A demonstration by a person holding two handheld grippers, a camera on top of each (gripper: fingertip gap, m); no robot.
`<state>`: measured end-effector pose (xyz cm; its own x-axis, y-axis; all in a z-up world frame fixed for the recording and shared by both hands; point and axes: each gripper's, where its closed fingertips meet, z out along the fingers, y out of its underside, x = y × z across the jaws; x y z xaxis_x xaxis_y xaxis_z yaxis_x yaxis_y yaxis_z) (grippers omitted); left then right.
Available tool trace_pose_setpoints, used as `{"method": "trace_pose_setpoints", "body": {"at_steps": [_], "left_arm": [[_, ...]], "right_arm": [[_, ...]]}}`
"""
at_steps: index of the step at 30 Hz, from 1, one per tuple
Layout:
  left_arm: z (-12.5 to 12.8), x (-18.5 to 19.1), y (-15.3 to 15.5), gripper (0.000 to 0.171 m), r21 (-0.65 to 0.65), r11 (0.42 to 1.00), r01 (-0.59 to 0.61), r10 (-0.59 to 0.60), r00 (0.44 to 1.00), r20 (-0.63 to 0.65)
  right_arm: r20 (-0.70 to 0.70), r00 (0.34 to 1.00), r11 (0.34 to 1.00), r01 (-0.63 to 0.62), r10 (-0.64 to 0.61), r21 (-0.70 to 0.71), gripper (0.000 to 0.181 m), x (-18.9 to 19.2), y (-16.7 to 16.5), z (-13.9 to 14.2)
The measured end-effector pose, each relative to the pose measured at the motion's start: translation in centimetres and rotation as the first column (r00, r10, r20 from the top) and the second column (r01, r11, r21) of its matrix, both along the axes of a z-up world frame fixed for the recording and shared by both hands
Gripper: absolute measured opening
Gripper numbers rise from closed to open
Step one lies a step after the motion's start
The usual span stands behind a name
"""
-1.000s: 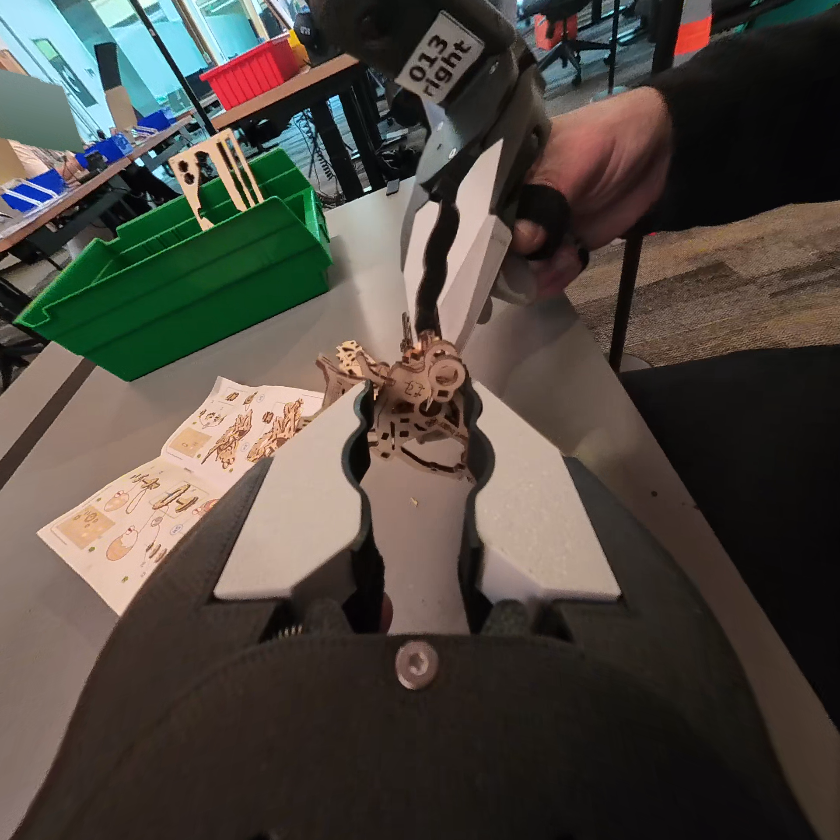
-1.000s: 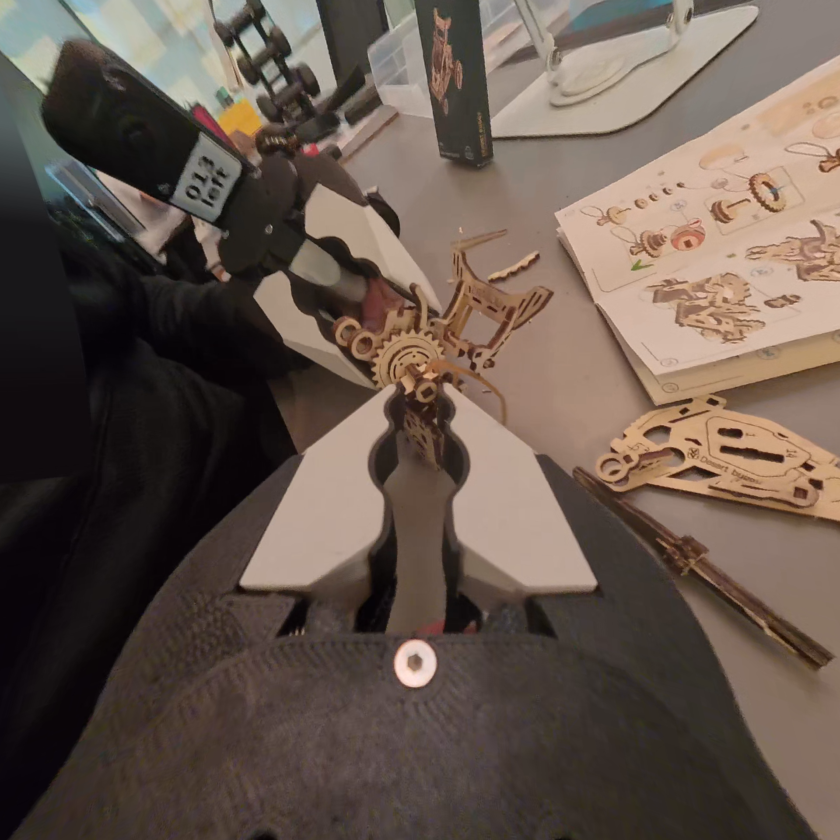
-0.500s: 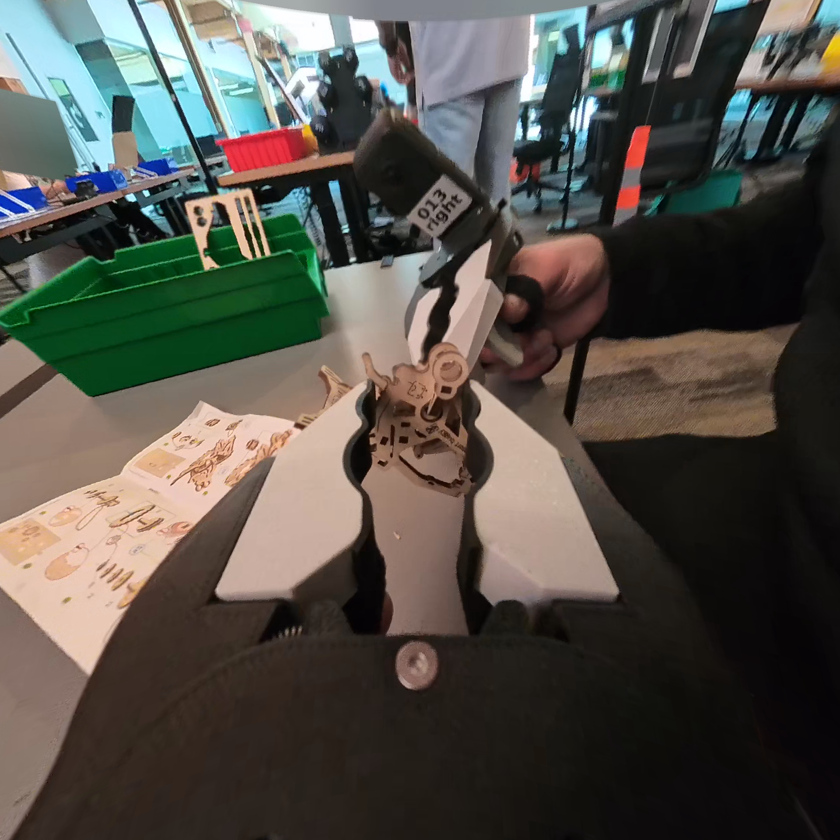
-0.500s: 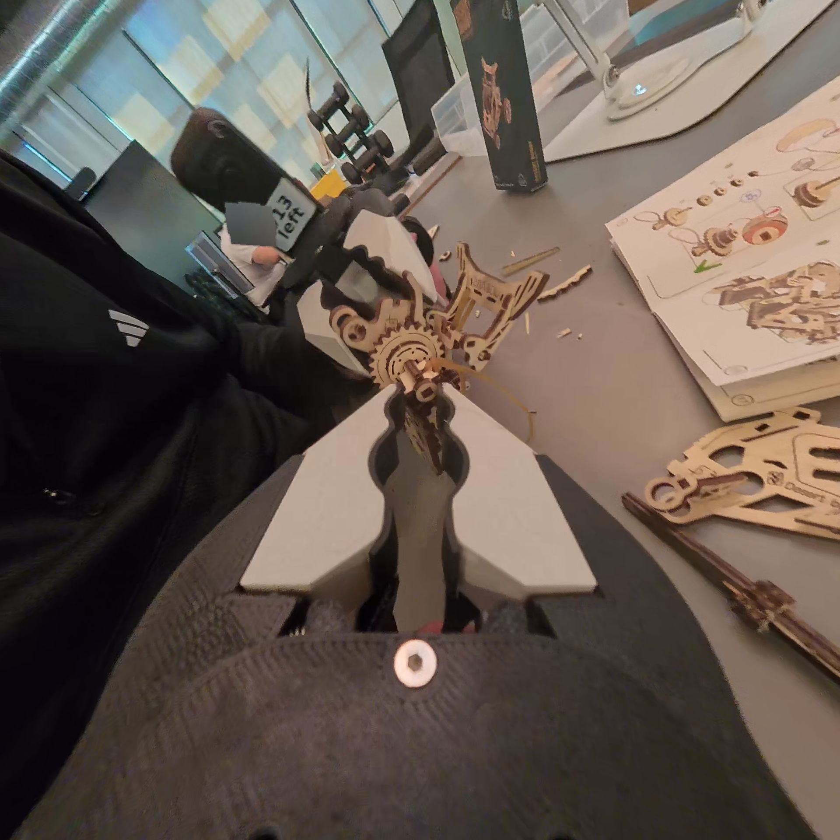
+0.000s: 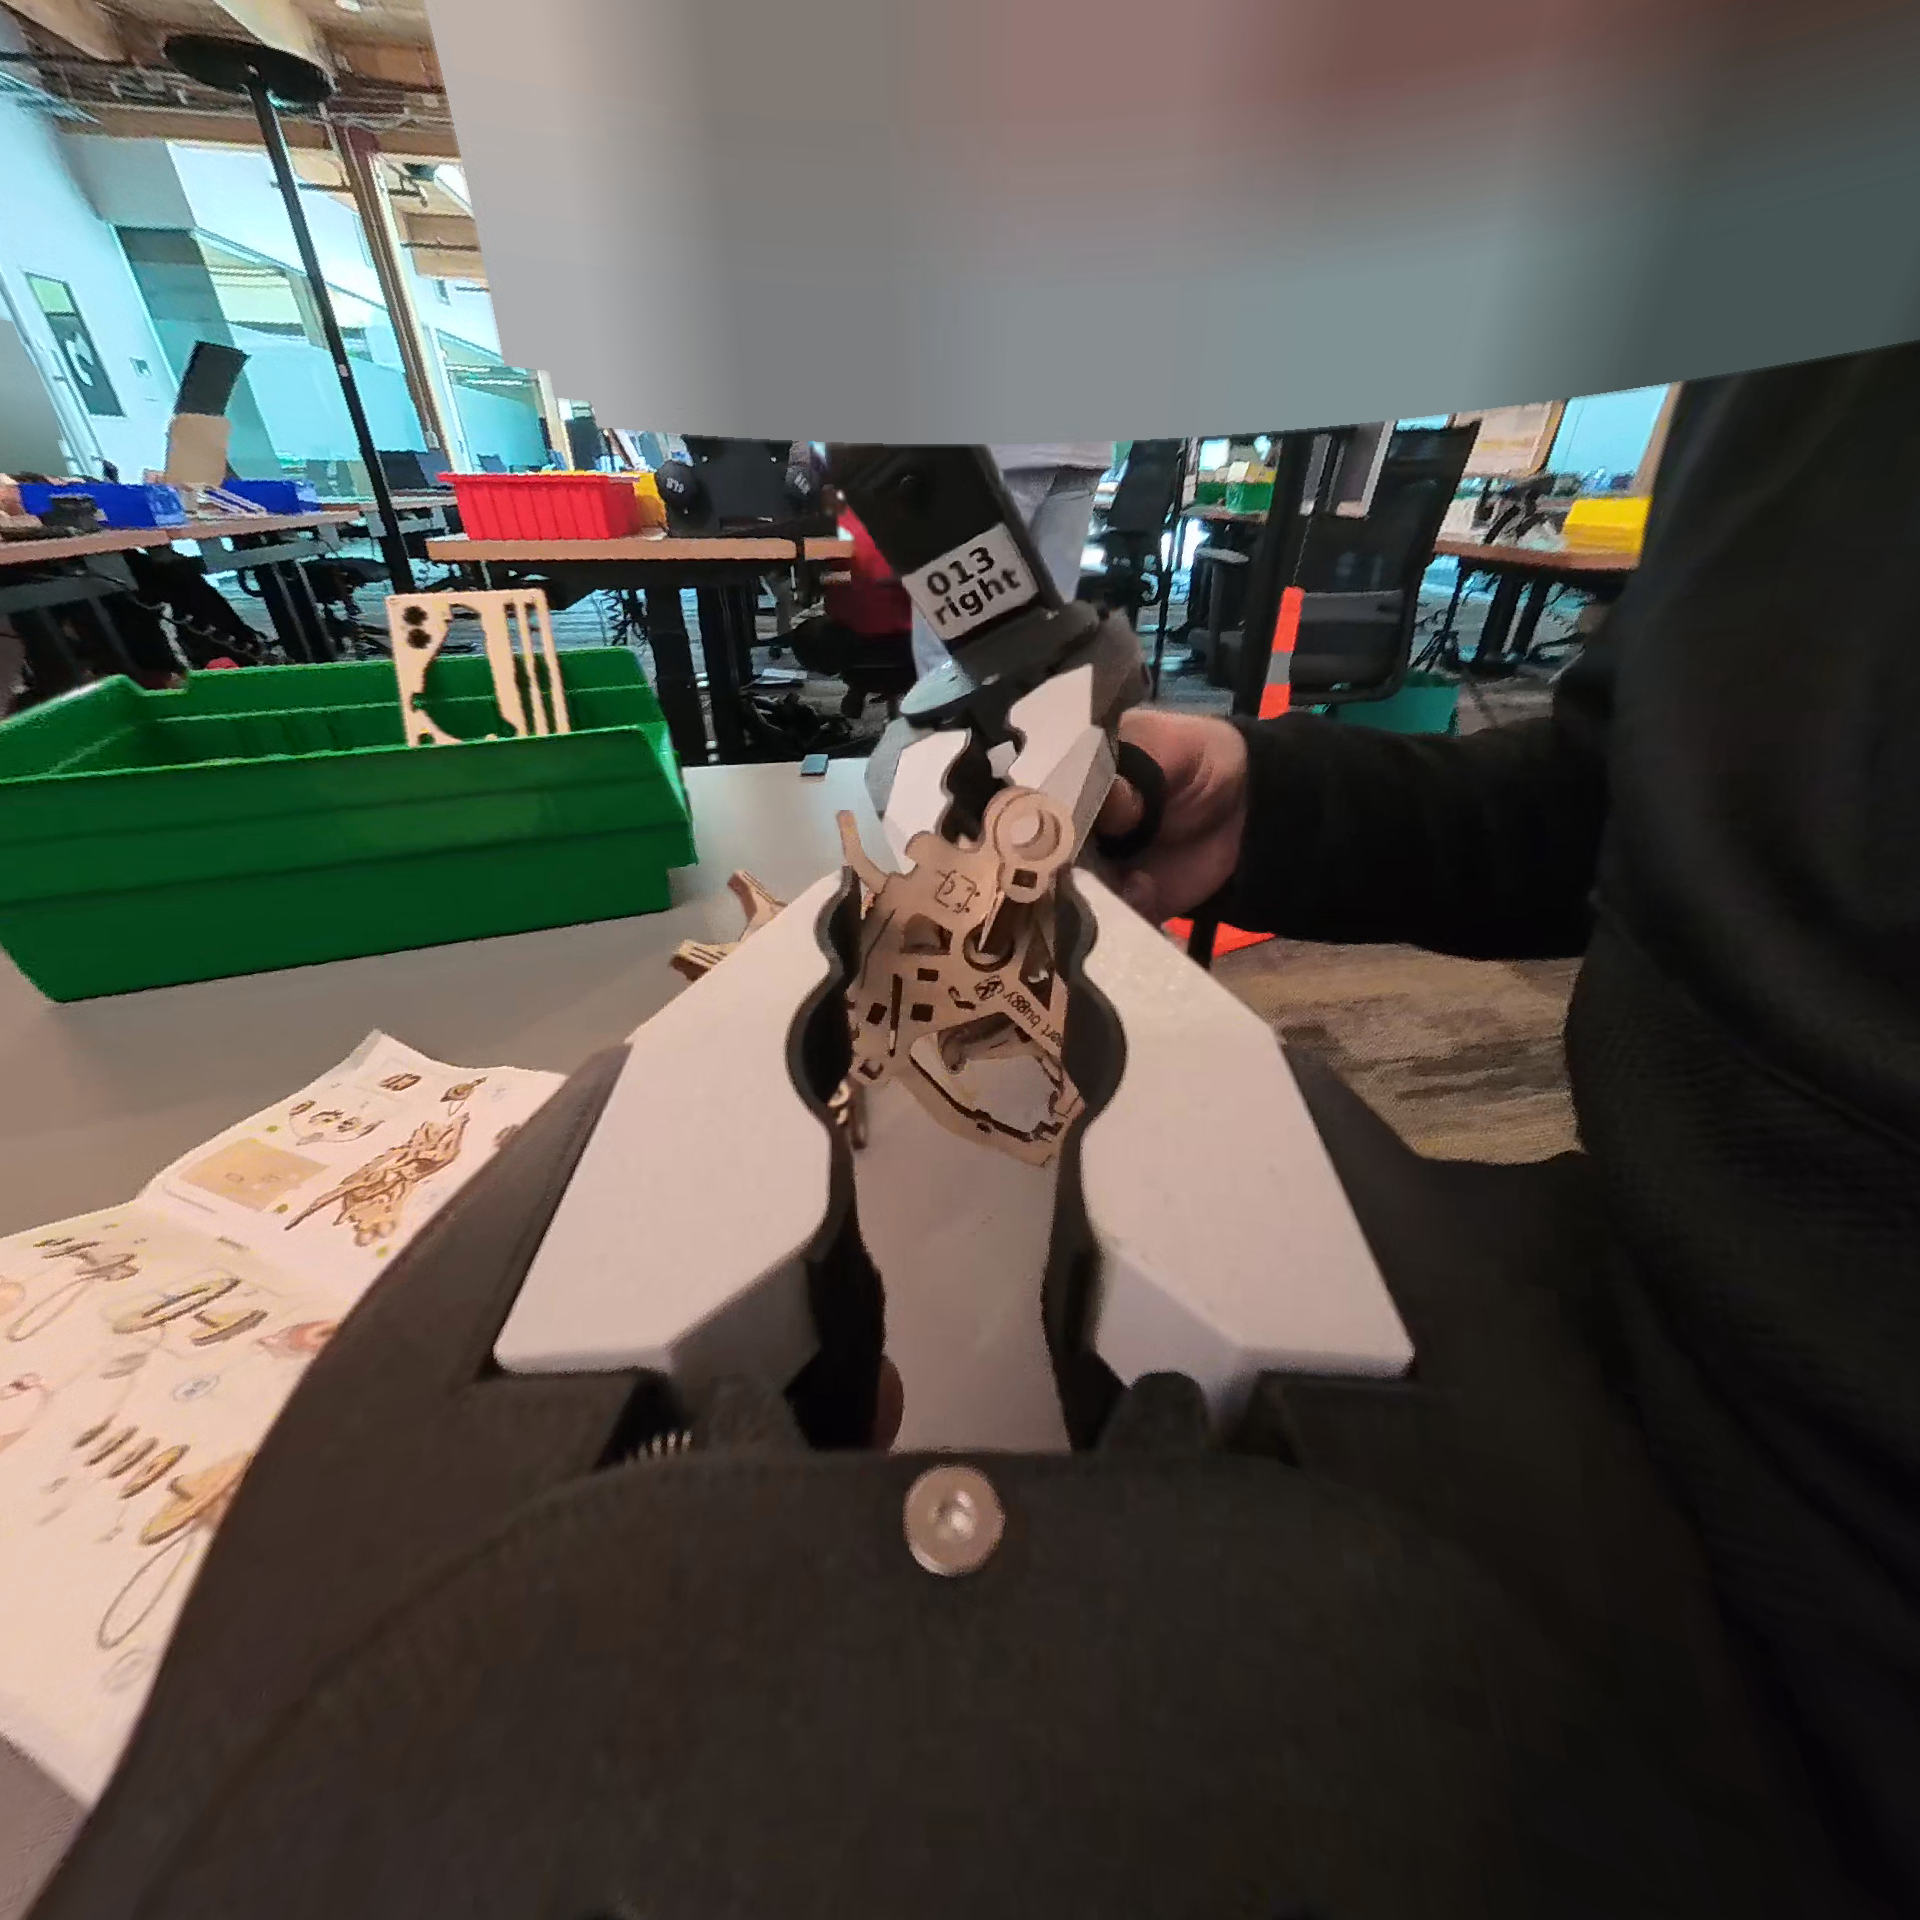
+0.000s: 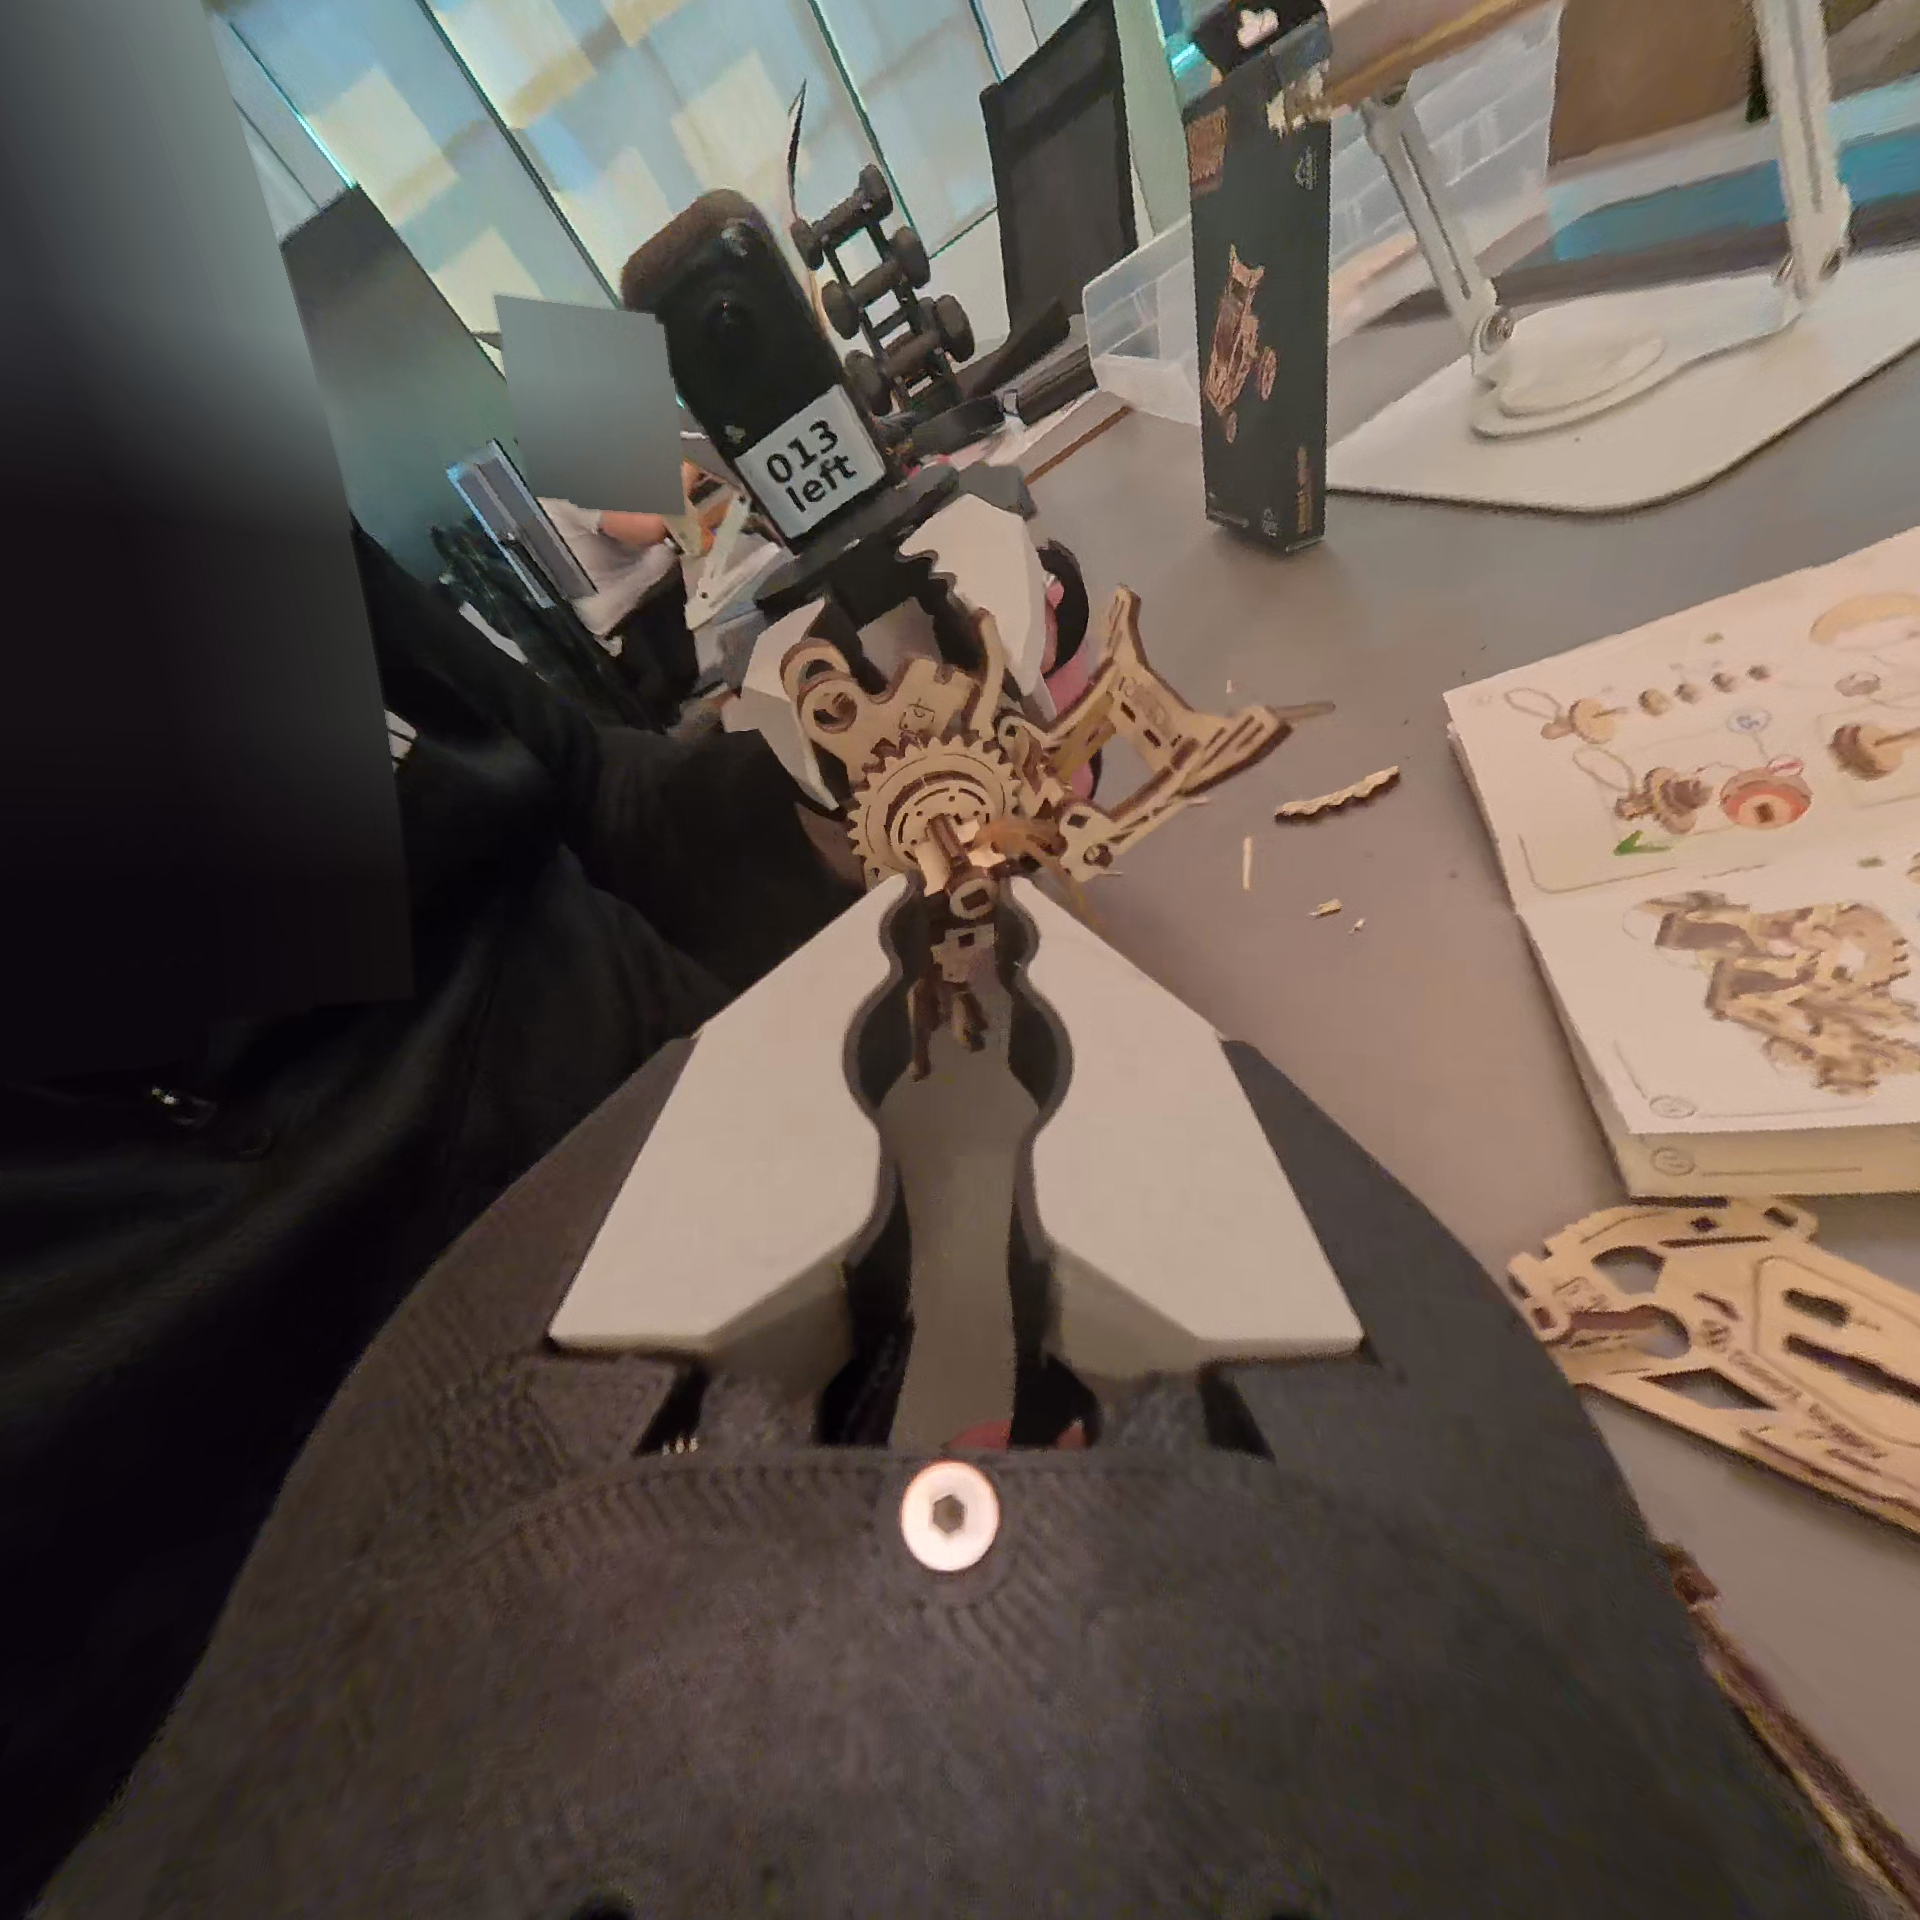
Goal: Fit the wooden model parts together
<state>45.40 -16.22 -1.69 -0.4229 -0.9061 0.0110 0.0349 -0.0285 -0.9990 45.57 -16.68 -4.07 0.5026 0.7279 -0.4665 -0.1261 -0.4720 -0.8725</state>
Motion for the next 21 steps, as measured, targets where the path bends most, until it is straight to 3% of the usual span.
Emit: {"method": "trace_pose_setpoints", "body": {"at_steps": [11, 21], "left_arm": [[0.8, 0.4, 0.4, 0.034, -0.175, 0.983, 0.054, -0.054, 0.999, 0.006], [1.0, 0.6, 0.8, 0.034, -0.315, 0.943, 0.108, -0.112, 0.994, 0.007]], "right_arm": [[0.115, 0.988, 0.970, 0.072, -0.100, 0.232, 0.009, 0.5, 0.4, 1.0], [0.206, 0.953, 0.892, 0.113, -0.221, 0.438, 0.009, 0.8, 0.8, 1.7]]}}
